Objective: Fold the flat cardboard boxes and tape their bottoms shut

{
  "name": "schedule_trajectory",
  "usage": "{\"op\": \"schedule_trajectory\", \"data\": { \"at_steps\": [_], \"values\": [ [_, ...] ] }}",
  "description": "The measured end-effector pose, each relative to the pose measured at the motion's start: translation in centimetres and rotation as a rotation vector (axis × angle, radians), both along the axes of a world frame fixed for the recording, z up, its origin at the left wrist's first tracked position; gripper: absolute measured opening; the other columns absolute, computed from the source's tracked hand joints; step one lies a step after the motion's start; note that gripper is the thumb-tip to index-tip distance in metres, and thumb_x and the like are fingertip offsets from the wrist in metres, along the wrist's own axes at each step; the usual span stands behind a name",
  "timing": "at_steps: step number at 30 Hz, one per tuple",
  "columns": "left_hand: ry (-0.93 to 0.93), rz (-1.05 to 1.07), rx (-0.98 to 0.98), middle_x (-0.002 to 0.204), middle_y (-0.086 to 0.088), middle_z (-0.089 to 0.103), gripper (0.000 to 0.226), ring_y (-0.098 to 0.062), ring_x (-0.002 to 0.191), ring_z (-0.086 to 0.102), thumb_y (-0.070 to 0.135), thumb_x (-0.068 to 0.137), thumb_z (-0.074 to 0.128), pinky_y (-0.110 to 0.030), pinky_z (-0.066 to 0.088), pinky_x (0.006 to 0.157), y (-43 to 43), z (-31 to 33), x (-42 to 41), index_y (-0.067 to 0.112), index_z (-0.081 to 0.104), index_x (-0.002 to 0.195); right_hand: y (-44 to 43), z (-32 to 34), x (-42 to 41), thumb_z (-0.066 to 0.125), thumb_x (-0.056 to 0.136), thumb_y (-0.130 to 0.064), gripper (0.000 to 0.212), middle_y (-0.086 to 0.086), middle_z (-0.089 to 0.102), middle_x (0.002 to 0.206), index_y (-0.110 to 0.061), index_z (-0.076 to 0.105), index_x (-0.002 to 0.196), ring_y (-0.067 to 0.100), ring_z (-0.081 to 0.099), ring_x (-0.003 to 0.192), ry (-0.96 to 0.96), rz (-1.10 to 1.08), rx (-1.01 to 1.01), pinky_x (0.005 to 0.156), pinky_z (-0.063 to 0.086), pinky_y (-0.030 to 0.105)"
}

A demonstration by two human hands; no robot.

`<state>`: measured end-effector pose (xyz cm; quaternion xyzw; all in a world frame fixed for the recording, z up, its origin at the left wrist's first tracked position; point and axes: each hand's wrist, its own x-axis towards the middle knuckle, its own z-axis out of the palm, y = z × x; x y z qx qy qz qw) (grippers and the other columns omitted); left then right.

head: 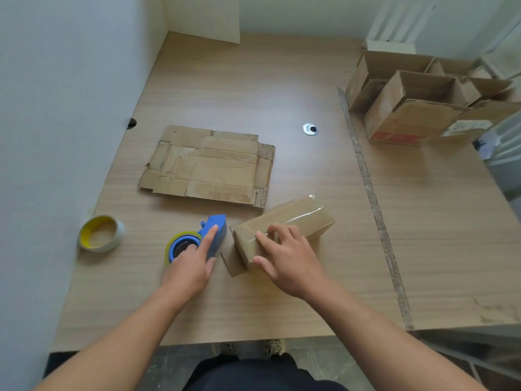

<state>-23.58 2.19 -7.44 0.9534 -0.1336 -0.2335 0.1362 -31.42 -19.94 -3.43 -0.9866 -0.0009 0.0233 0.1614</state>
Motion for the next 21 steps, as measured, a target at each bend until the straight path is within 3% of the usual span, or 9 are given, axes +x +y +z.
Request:
{"op": "schedule_trajectory", "data": {
  "at_steps": [2,4,6,8,10,12,15,18,21],
  "values": [
    [0.007,-0.004,0.027,0.101,-0.005,0.049,0.069,-0.023,0.091,0.054,0.042,0.101,0.04,-0.037,0.05,0.075,-0.1,0.6,0.1,0.051,-0.006,0.151,-0.2,0.5,0.5,0.033,0.09,-0.06,0.06,0.002,0.059,0.123,-0.026,0.063,0.13,0.03,0.052,0.107,-0.039,-0.026,0.063,0.085,0.048,0.043],
    [-0.063,0.03,0.034,0.112,-0.007,0.053,0.06,-0.026,0.105,0.052,0.041,0.101,0.04,-0.038,0.048,0.08,-0.4,1.4,0.2,0.045,0.013,0.154,-1.3,1.0,1.2,0.037,0.092,-0.055,0.054,0.003,0.064,0.12,-0.025,0.068,0.125,0.031,0.056,0.107,-0.159,-0.088,0.102,0.086,0.047,0.043],
    [-0.188,0.101,-0.109,0.128,-0.008,0.055,0.051,-0.028,0.119,0.049,0.034,0.1,0.046,-0.039,0.045,0.093,-0.8,2.5,0.0,0.029,0.037,0.15,-3.1,1.4,1.7,0.04,0.093,-0.054,0.052,0.004,0.064,0.123,-0.024,0.069,0.124,0.03,0.054,0.112,-0.234,-0.177,0.122,0.092,0.046,0.046],
    [-0.226,0.145,-0.324,0.137,-0.007,0.055,0.047,-0.024,0.128,0.046,0.028,0.099,0.053,-0.031,0.035,0.103,-2.2,3.9,-0.7,0.016,0.048,0.144,-5.3,1.5,2.0,0.044,0.093,-0.053,0.051,0.004,0.057,0.135,-0.024,0.064,0.13,0.029,0.044,0.123,-0.214,-0.299,0.145,0.103,0.04,0.046],
    [-0.175,0.195,-0.467,0.14,-0.003,0.054,0.048,-0.019,0.132,0.045,0.028,0.098,0.057,-0.022,0.029,0.104,-4.2,5.1,-1.8,0.012,0.05,0.142,-7.5,1.1,2.2,0.053,0.097,-0.047,0.05,0.006,0.043,0.149,-0.024,0.054,0.141,0.029,0.032,0.136,-0.127,-0.433,0.185,0.113,0.029,0.046],
    [-0.142,0.245,-0.522,0.14,-0.004,0.055,0.05,-0.018,0.132,0.046,0.03,0.097,0.059,-0.027,0.033,0.109,-6.1,5.5,-2.9,0.01,0.05,0.142,-8.8,0.8,2.1,0.055,0.097,-0.045,0.06,0.008,0.033,0.156,-0.023,0.04,0.151,0.029,0.025,0.143,0.006,-0.504,0.293,0.118,0.024,0.042],
    [-0.097,0.357,-0.528,0.142,-0.007,0.053,0.054,-0.02,0.133,0.045,0.031,0.097,0.06,-0.032,0.034,0.112,-7.7,5.2,-4.0,0.008,0.047,0.144,-9.3,0.2,1.4,0.057,0.098,-0.039,0.069,0.009,0.039,0.152,-0.021,0.025,0.157,0.026,0.036,0.139,0.142,-0.456,0.476,0.112,0.027,0.031],
    [-0.076,0.437,-0.55,0.146,-0.005,0.049,0.053,-0.017,0.134,0.045,0.026,0.096,0.062,-0.019,0.03,0.105,-8.0,4.7,-4.3,0.009,0.048,0.144,-9.9,-0.4,0.7,0.06,0.097,-0.036,0.067,0.005,0.043,0.151,-0.027,0.029,0.156,0.021,0.041,0.137,0.122,-0.475,0.56,0.111,0.029,0.029],
    [-0.045,0.454,-0.561,0.15,-0.005,0.045,0.056,-0.016,0.138,0.042,0.023,0.096,0.062,-0.026,0.029,0.115,-8.0,4.0,-4.1,0.011,0.043,0.147,-10.7,-0.9,-0.3,0.06,0.099,-0.028,0.065,0.001,0.042,0.151,-0.026,0.028,0.156,0.015,0.041,0.137,0.159,-0.471,0.728,0.113,0.032,0.026]
  ]
}}
